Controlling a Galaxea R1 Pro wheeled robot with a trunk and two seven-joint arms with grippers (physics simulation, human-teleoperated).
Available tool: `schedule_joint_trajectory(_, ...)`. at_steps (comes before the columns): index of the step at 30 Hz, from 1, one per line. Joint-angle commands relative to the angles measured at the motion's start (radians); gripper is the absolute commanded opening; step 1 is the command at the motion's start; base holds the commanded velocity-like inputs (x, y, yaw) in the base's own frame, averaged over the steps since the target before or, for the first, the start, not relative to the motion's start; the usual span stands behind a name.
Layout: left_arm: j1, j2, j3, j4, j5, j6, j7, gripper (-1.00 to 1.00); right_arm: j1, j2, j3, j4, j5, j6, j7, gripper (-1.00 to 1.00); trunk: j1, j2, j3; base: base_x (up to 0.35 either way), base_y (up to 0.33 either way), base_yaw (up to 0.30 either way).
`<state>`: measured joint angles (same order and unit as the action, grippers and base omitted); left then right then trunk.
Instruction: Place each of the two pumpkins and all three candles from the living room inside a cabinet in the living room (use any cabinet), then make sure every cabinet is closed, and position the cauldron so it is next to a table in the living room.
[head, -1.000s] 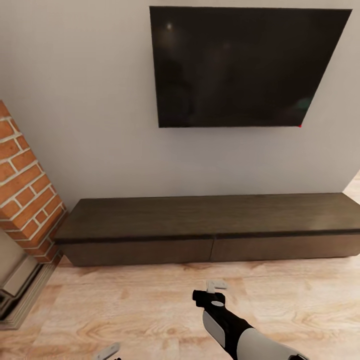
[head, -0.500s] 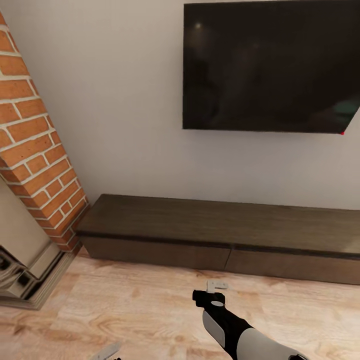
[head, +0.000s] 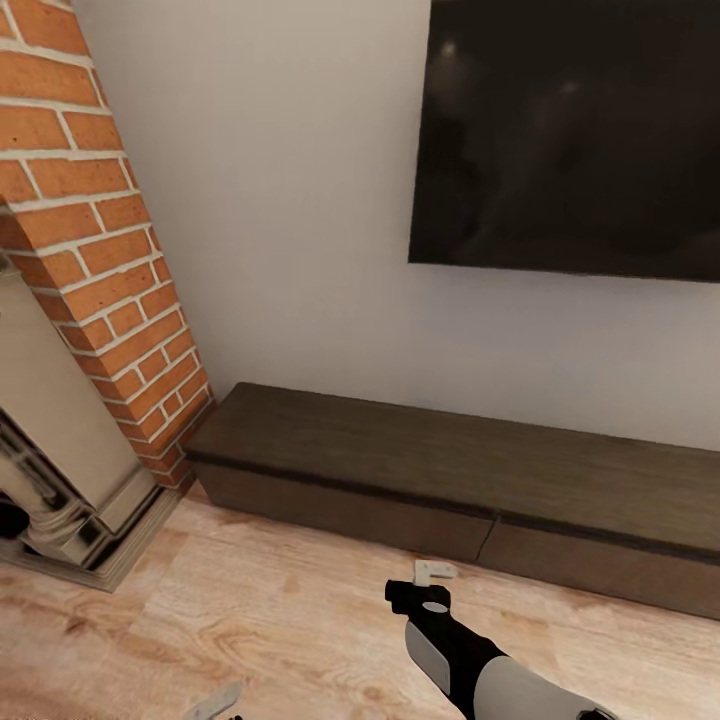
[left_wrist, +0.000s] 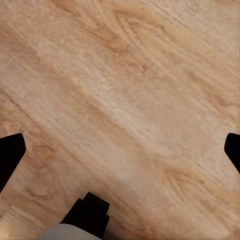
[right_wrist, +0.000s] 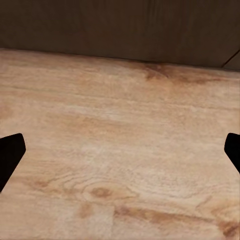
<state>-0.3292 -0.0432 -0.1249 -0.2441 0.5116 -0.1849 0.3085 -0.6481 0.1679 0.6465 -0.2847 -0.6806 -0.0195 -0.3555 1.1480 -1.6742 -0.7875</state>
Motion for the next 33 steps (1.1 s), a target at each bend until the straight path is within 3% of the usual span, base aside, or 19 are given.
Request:
schedule_joint_trajectory(1,-0.001,0.000,-0.009,0.000,0.008,-0.004,0.006,1.00,-0.001,-0.001,0.008,-0.001,-0.010,-0.002,-0.005,1.00,0.000,0.000,-0.001,0.055,-0.023,0.052)
schedule_joint_trajectory(7,-0.001,0.000,-0.009,0.000,0.007,-0.004,0.006,1.00,-0.001,-0.001,0.007,-0.002,-0.011,0.006,-0.004,1.00,0.000,0.000,-0.001,0.021,0.101,-0.014)
schedule_joint_trajectory(18,-0.001,0.000,-0.009,0.000,0.007,-0.005,0.005,1.00,-0.001,-0.003,0.007,-0.002,-0.011,0.006,0.036,1.00,0.000,0.000,-0.001,-0.011,0.035,-0.238)
schedule_joint_trajectory(33,-0.001,-0.007,-0.012,0.000,0.005,-0.005,0.004,1.00,-0.001,-0.006,0.007,-0.001,-0.011,0.000,0.034,1.00,0.000,0.000,-0.001,-0.014,0.014,-0.017)
